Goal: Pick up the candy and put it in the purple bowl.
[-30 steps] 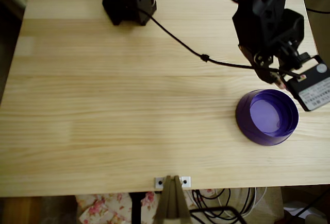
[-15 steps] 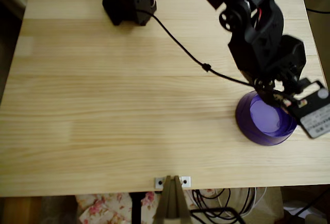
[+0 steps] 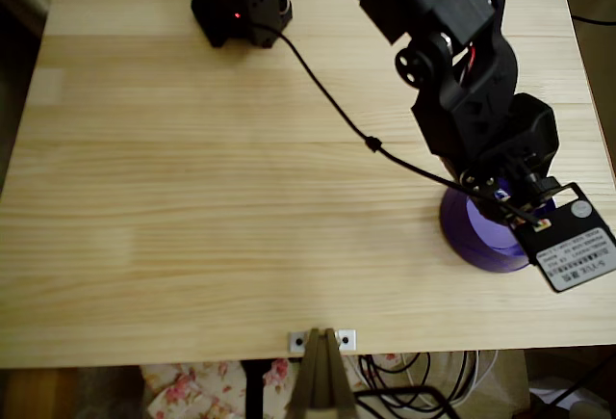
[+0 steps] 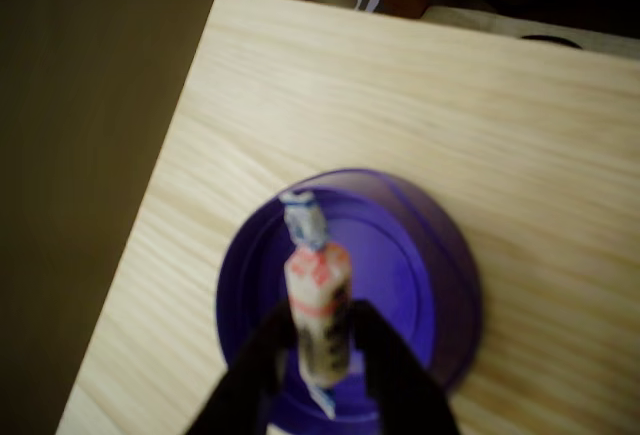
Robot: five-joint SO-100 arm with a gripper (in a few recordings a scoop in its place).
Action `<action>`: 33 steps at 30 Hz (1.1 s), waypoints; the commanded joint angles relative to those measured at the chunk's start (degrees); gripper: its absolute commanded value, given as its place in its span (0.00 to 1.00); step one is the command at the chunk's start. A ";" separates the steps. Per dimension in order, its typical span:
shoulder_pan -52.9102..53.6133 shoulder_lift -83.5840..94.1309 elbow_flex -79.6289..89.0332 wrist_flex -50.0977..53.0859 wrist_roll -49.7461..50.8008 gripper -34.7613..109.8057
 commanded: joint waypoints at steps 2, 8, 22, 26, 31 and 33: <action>-0.79 2.29 -5.10 -1.41 0.88 0.26; -0.97 3.08 -4.22 -0.62 1.14 0.29; -1.93 4.75 -2.72 -0.62 1.32 0.36; -2.29 5.54 -2.29 -0.62 1.05 0.36; -2.90 7.47 -3.52 2.99 1.14 0.24; -2.99 9.14 -3.16 4.66 1.58 0.24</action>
